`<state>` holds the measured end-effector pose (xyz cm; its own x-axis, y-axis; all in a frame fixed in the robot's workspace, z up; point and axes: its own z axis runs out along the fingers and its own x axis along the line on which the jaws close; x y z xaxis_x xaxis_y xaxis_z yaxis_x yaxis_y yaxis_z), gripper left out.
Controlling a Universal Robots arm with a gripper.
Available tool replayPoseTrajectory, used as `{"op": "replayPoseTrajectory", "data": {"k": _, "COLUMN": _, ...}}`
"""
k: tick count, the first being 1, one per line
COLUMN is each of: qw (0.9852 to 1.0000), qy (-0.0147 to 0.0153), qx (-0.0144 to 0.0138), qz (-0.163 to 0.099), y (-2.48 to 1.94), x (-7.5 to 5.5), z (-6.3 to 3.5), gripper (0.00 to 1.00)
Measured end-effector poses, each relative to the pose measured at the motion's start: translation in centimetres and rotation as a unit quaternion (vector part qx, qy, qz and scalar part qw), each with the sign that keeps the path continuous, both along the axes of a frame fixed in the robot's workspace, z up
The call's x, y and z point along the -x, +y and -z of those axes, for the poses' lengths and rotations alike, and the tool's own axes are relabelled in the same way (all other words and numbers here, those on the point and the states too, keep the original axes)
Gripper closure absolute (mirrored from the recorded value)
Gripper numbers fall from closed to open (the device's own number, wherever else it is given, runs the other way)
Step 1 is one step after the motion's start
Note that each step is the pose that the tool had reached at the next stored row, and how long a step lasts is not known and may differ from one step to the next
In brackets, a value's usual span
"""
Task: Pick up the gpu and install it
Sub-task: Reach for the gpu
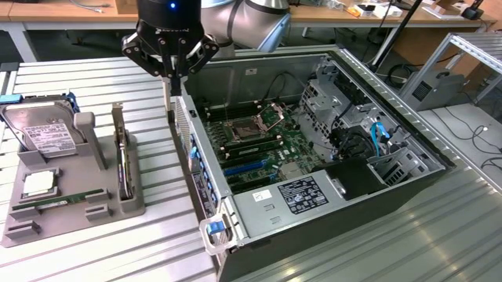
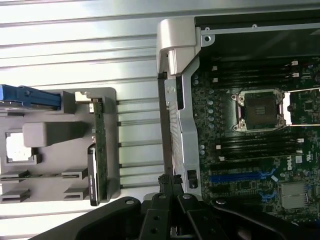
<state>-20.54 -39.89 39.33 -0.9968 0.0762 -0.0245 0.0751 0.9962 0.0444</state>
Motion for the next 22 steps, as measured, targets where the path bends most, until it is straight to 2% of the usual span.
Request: {"op": "replayPoseTrajectory", "data": {"k": 22, "qw": 1.0, "qy": 0.0, "qx": 0.0, "qz": 0.0, "y": 0.0, "x": 2.0, "z": 0.0, "gripper": 0.89}}
